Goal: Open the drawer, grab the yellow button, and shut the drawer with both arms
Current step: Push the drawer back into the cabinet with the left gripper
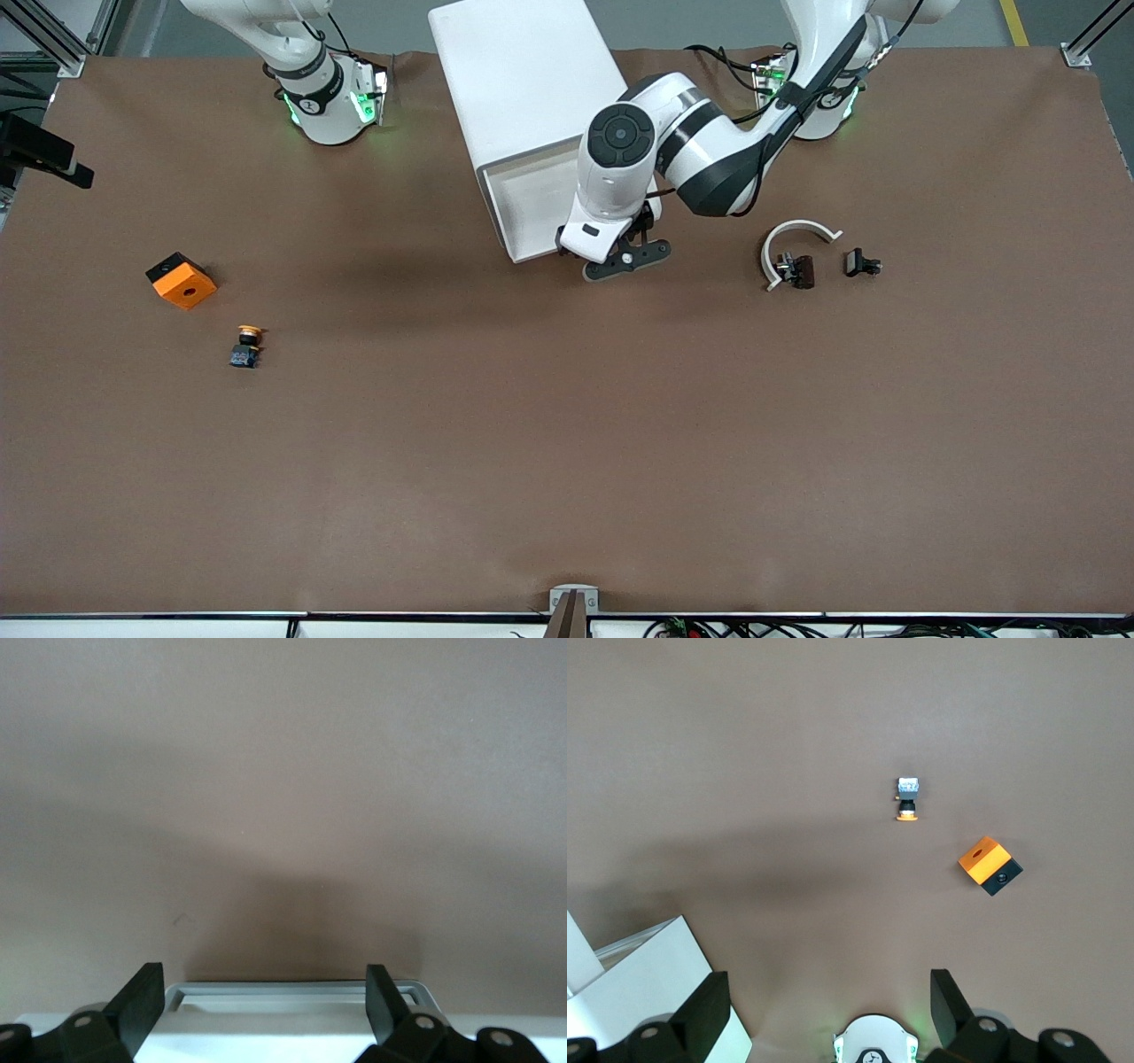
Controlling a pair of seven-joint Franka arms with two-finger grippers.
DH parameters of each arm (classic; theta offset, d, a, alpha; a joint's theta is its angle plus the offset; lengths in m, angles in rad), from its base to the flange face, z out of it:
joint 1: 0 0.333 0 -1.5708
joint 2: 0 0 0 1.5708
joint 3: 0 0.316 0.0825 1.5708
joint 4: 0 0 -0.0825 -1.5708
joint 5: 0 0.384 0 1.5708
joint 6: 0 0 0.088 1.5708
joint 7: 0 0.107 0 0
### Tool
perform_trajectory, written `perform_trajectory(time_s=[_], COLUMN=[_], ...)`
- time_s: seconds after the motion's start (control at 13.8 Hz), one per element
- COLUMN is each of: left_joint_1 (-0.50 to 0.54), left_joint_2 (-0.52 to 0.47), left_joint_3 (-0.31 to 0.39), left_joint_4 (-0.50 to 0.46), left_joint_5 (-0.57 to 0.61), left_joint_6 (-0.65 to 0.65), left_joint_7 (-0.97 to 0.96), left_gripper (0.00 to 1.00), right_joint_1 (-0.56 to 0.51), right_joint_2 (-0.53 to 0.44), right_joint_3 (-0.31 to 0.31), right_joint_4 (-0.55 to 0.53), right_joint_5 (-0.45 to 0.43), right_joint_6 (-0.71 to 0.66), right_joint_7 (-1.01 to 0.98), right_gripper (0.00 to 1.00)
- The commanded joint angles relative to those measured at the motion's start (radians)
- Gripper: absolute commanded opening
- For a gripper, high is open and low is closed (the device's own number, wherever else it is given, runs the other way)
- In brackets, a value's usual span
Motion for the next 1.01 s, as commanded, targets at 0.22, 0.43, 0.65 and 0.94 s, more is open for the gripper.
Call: perform_trajectory(time_s=[0.22,0.43,0.65,0.94], left_joint_1=[-0.029,-0.049,-0.075,-0.081], left_joint_2=[0.016,0.016,0.031,0.039], left_joint_3=[-0.005,-0.005,-0.005,-0.005], left_joint_4=[0.022,0.018,0.018,0.018], left_joint_5=[-0.15,-0.219,-0.248,-0.313], left_joint_6=[-0.046,-0.053,-0.053,-0.053], left_joint_7=[-0.053,-0.095,-0.15,-0.156], left_gripper=[1.0,1.0,1.0,1.0], right_joint_1=[0.032,0.028,0.022,0.021], right_joint_2=[-0.177,-0.188,-0.192,-0.25], right_joint_3=[0.004,0.003,-0.005,-0.007], right_joint_4=[-0.242,-0.259,-0.267,-0.345], right_joint_5=[-0.032,-0.077,-0.095,-0.095], right_joint_6=[0.112,0.133,0.136,0.182], right_joint_7=[0.003,-0.078,-0.106,-0.093], right_gripper=[1.0,1.0,1.0,1.0])
